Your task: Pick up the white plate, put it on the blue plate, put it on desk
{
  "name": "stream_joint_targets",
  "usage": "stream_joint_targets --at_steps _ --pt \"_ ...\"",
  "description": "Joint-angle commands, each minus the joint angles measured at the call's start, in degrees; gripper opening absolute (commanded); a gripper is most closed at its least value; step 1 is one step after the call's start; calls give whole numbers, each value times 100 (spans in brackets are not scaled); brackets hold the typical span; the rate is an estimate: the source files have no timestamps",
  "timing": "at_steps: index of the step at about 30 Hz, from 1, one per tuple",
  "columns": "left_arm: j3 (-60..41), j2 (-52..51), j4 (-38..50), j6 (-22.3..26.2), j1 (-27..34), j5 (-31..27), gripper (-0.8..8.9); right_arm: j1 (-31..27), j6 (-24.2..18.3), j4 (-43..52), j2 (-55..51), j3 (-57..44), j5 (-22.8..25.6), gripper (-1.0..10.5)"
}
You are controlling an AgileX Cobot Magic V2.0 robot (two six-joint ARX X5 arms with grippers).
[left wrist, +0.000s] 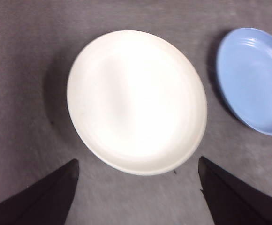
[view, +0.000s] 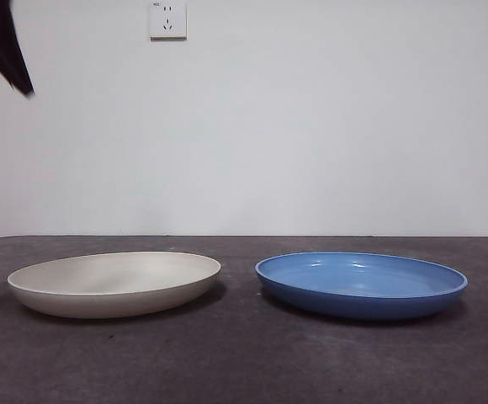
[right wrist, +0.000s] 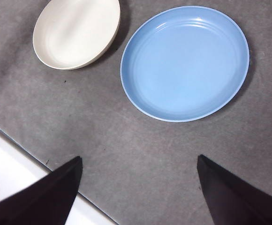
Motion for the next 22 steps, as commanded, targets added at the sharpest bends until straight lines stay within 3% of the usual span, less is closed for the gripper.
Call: stream_joint_targets --at_steps 1,10,19,22 --pt "188 577 291 -13 -11 -76 401 24 -4 48 24 98 -22 392" --pt "374 2111 951 -7 -11 -577 401 24 -4 66 24 98 -20 392" --pt "376 2986 1541 -13 -11 -614 392 24 -7 87 24 98 -20 392" --pt "376 3147 1600 -13 -11 -616 347 24 -7 96 24 98 -20 392"
